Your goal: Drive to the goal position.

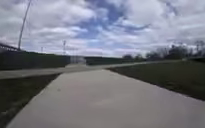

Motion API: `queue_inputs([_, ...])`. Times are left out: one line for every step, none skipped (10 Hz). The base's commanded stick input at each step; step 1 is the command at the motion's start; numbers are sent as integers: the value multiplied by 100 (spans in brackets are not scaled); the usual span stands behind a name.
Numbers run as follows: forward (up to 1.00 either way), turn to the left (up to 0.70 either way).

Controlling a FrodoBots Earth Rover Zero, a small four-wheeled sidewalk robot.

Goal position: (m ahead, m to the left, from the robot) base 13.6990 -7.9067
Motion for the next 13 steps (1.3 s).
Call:
queue_inputs([100,0])
queue_inputs([100,0])
queue_inputs([100,0])
queue_inputs([100,0])
queue_inputs([100,0])
queue_inputs([100,0])
queue_inputs([100,0])
queue_inputs([100,0])
queue_inputs([100,0])
queue_inputs([100,4])
queue_inputs([100,15])
queue_inputs([100,32])
queue_inputs([100,1])
